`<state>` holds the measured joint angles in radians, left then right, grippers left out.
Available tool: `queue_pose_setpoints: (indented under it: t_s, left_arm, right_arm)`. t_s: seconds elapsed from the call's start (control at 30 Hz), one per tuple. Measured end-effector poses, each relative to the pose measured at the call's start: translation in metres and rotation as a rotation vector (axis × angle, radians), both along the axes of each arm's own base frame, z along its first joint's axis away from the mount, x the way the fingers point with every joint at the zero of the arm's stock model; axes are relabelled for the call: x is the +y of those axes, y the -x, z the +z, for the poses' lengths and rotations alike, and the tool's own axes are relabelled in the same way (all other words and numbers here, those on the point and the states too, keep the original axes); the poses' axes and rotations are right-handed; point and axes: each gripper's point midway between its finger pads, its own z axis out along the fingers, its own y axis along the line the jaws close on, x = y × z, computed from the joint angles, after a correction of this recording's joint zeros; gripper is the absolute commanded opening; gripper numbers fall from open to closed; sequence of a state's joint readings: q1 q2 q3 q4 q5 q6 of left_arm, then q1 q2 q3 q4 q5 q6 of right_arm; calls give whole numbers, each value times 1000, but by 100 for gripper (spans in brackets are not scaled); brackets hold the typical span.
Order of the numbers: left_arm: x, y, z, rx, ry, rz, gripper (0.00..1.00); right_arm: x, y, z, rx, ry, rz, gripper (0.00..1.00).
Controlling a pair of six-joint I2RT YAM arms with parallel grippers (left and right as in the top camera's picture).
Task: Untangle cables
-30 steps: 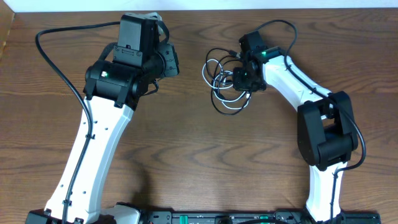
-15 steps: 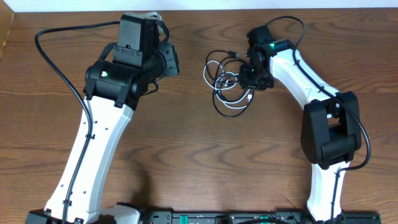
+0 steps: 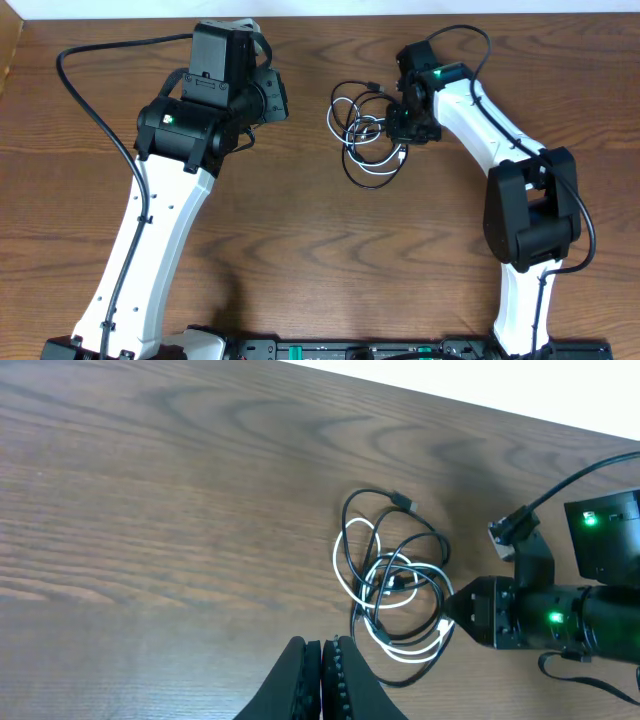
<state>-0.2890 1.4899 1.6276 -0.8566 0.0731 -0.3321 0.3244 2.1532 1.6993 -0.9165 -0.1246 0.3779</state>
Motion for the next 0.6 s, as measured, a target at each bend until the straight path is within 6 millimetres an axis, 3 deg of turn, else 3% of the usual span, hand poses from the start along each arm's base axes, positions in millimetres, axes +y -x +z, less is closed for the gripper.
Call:
queue_pose_setpoints:
  t_s: [0.13, 0.33, 0.47, 0.6]
  left_arm:
    - [0, 0, 0, 0, 0, 0, 8]
    - [0, 0, 0, 0, 0, 0, 8]
    - [0, 0, 0, 0, 0, 0, 8]
    - [0, 0, 0, 0, 0, 0, 8]
  right_arm:
    - [6, 1, -5, 4, 5, 13, 17]
    - [5, 9, -31, 65, 29, 22, 9]
    - [5, 9, -33, 67, 31, 23, 1]
    - [3, 10, -33, 75, 33, 18, 1]
